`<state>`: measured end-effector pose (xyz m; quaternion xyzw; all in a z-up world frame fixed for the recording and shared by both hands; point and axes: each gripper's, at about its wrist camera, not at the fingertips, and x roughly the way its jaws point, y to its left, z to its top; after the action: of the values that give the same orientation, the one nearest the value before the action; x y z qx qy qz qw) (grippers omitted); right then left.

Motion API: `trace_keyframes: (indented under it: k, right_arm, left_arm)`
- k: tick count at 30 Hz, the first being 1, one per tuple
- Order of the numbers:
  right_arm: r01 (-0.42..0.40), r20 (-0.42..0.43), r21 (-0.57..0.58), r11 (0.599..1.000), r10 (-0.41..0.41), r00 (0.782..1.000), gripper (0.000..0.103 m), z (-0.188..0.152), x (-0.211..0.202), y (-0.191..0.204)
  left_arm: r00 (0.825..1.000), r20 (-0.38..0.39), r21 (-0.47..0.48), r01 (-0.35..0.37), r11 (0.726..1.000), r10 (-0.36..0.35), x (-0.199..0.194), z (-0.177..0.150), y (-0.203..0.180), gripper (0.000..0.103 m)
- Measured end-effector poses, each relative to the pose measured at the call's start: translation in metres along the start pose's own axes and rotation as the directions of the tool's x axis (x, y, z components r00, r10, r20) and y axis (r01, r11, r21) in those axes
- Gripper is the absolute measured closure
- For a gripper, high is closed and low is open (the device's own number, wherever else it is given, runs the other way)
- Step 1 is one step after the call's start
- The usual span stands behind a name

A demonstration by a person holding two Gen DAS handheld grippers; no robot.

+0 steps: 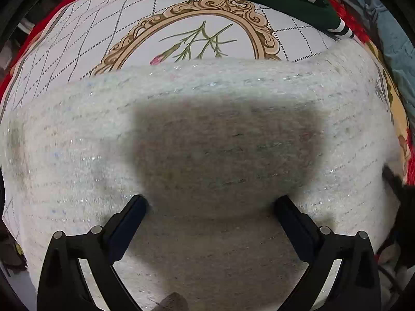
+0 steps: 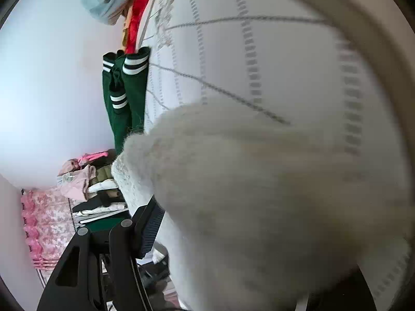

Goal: Fold large clothes

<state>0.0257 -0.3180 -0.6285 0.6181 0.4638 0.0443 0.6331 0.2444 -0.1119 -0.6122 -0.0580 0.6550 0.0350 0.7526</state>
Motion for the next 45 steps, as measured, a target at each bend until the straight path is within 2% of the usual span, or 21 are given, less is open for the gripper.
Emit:
trace_keyframes:
  k: [1, 4, 7, 11, 13, 15, 19, 22, 24, 27, 29, 31, 34, 36, 37, 38, 39, 40, 42, 43, 45]
  right_arm:
    - [-0.001, 0.000, -0.008, 1.000, 0.001, 1.000, 0.064, 0.003, 0.003, 0.006]
    - [0.003, 0.024, -0.041, 0.999, -0.002, 1.000, 0.077, 0.004, 0.005, 0.034]
    - [0.005, 0.061, -0.097, 0.995, 0.001, 0.998, 0.083, 0.001, -0.011, 0.064]
    - [0.048, 0.141, -0.226, 0.973, -0.016, 0.990, 0.086, -0.006, -0.044, 0.120]
    - [0.101, 0.193, -0.303, 0.948, -0.043, 0.980, 0.086, -0.005, -0.055, 0.151]
    - [0.138, 0.221, -0.350, 0.927, -0.061, 0.973, 0.086, -0.002, -0.065, 0.168]
    - [0.184, 0.223, -0.451, 0.873, -0.089, 0.971, 0.086, -0.010, -0.069, 0.212]
    - [0.194, 0.172, -0.571, 0.797, -0.114, 0.978, 0.086, -0.039, -0.056, 0.253]
    - [0.186, 0.130, -0.640, 0.745, -0.133, 0.983, 0.086, -0.066, -0.040, 0.273]
    - [0.174, 0.073, -0.744, 0.645, -0.180, 0.981, 0.086, -0.116, -0.008, 0.301]
    - [0.139, 0.010, -0.826, 0.546, -0.232, 0.973, 0.087, -0.164, 0.029, 0.314]
    - [0.092, -0.051, -0.879, 0.469, -0.284, 0.958, 0.087, -0.209, 0.063, 0.312]
    - [0.039, -0.109, -0.932, 0.360, -0.383, 0.917, 0.087, -0.267, 0.112, 0.289]
    - [0.015, -0.132, -0.954, 0.299, -0.466, 0.875, 0.088, -0.306, 0.143, 0.260]
    - [0.011, -0.130, -0.964, 0.267, -0.503, 0.854, 0.088, -0.321, 0.155, 0.244]
    - [0.014, -0.128, -0.970, 0.243, -0.555, 0.822, 0.088, -0.337, 0.172, 0.221]
    - [0.019, -0.122, -0.973, 0.230, -0.582, 0.804, 0.088, -0.344, 0.179, 0.209]
    - [0.035, -0.107, -0.977, 0.211, -0.622, 0.776, 0.088, -0.352, 0.191, 0.188]
    - [0.041, -0.081, -0.985, 0.169, -0.655, 0.751, 0.087, -0.362, 0.203, 0.170]
    - [0.046, -0.077, -0.985, 0.167, -0.661, 0.747, 0.086, -0.365, 0.203, 0.170]
    - [0.047, -0.098, -0.980, 0.195, -0.667, 0.738, 0.081, -0.363, 0.202, 0.178]
  left_arm:
    - [1.000, 0.004, 0.004, -0.004, 1.000, 0.004, 0.000, 0.002, 0.001, 0.000]
    - [1.000, 0.013, 0.023, -0.013, 1.000, 0.012, 0.001, 0.016, -0.003, 0.000]
    - [0.999, 0.042, 0.068, -0.004, 0.998, 0.001, 0.002, 0.032, -0.015, 0.000]
    - [0.993, 0.063, 0.120, 0.092, 0.989, -0.100, 0.008, 0.054, -0.042, 0.000]
    - [0.979, 0.059, 0.138, 0.185, 0.973, -0.195, 0.015, 0.068, -0.055, 0.000]
    - [0.951, 0.045, 0.125, 0.298, 0.946, -0.305, 0.021, 0.080, -0.059, 0.000]
    - [0.920, 0.061, 0.002, 0.387, 0.922, -0.386, 0.001, 0.087, -0.032, 0.000]
    - [0.918, 0.125, -0.114, 0.391, 0.913, -0.377, -0.031, 0.069, 0.020, 0.000]
    - [0.930, 0.169, -0.195, 0.356, 0.914, -0.327, -0.050, 0.045, 0.068, 0.000]
    - [0.945, 0.211, -0.323, 0.310, 0.894, -0.251, -0.071, 0.004, 0.139, 0.000]
    - [0.952, 0.230, -0.388, 0.282, 0.878, -0.204, -0.087, -0.023, 0.173, 0.000]
    - [0.960, 0.239, -0.434, 0.242, 0.868, -0.148, -0.101, -0.054, 0.203, 0.000]
    - [0.966, 0.245, -0.516, 0.198, 0.834, -0.079, -0.118, -0.086, 0.247, 0.000]
    - [0.970, 0.240, -0.576, 0.178, 0.798, -0.042, -0.122, -0.105, 0.277, 0.000]
    - [0.971, 0.236, -0.597, 0.164, 0.786, -0.023, -0.117, -0.102, 0.279, 0.000]
    - [0.973, 0.232, -0.615, 0.150, 0.774, -0.004, -0.115, -0.110, 0.289, 0.000]
    - [0.974, 0.225, -0.628, 0.139, 0.766, 0.008, -0.114, -0.111, 0.293, 0.000]
    - [0.975, 0.220, -0.640, 0.129, 0.757, 0.021, -0.113, -0.115, 0.300, 0.000]
    - [0.972, 0.233, -0.653, 0.131, 0.746, 0.034, -0.123, -0.124, 0.311, 0.000]
    - [0.971, 0.237, -0.650, 0.130, 0.748, 0.037, -0.128, -0.127, 0.315, 0.000]
    - [0.965, 0.259, -0.635, 0.140, 0.760, 0.038, -0.140, -0.122, 0.311, 0.000]
